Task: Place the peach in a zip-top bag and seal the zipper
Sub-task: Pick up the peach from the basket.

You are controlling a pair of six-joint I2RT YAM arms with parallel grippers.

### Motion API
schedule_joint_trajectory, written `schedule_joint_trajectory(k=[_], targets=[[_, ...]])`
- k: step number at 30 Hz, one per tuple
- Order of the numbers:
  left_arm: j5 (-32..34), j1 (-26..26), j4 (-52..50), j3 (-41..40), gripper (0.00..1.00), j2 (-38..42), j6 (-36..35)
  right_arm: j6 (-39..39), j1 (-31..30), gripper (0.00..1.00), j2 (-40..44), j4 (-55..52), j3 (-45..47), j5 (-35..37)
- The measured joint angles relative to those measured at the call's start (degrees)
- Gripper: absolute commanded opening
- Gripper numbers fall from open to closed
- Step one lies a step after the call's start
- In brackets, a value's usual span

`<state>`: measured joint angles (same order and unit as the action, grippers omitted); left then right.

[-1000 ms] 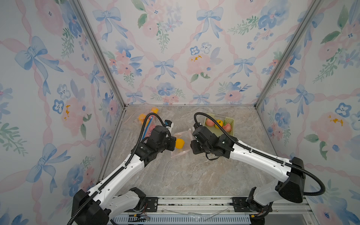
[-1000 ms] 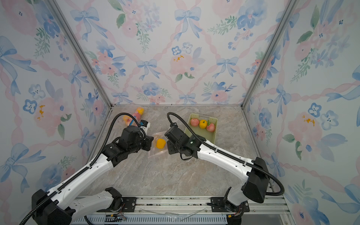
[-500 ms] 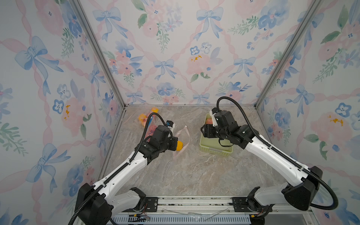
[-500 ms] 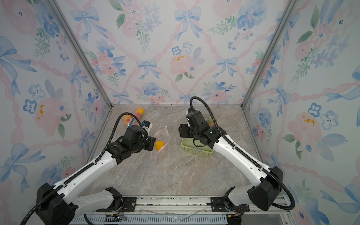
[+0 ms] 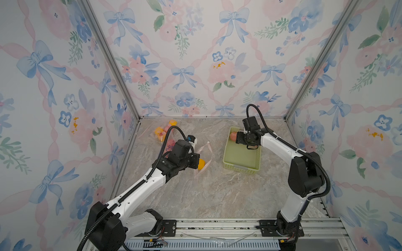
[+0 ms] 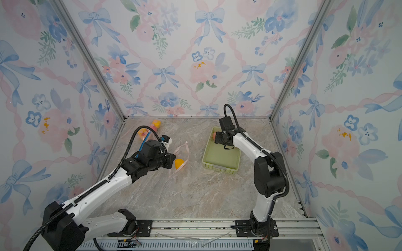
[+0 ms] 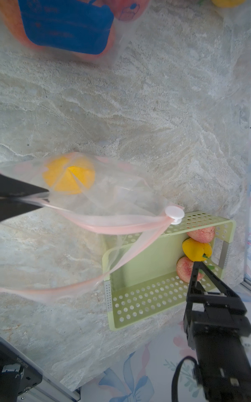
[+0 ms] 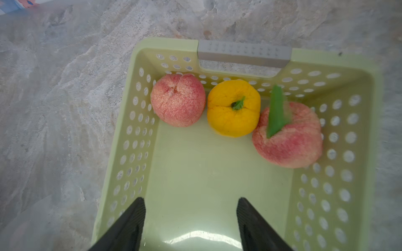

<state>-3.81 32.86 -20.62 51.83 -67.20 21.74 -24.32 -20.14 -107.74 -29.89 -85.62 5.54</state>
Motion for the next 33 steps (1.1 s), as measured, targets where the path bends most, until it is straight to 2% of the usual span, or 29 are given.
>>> schedule_joint_trajectory(k=[11, 19, 28, 33], targets=[[-0.2, 0.3, 0.7, 0.0, 0.0, -0.4, 0.3, 1.4, 0.9, 0.66, -14.1, 1.2, -15.1, -0.9], [-0.2, 0.5, 1.2, 0.0, 0.0, -0.4, 1.1, 1.9, 2.1, 0.66, -18.4, 0.4, -17.6, -0.9], [-0.4, 0.5, 1.4, 0.0, 0.0, -1.6, 1.1, 3.0, 2.2, 0.74, -20.9, 0.0, -19.6, -2.2], [-0.8, 0.5, 1.9, 0.0, 0.0, -2.0, 1.3, 3.4, 2.4, 0.62, -21.2, 0.0, -19.8, -2.4]])
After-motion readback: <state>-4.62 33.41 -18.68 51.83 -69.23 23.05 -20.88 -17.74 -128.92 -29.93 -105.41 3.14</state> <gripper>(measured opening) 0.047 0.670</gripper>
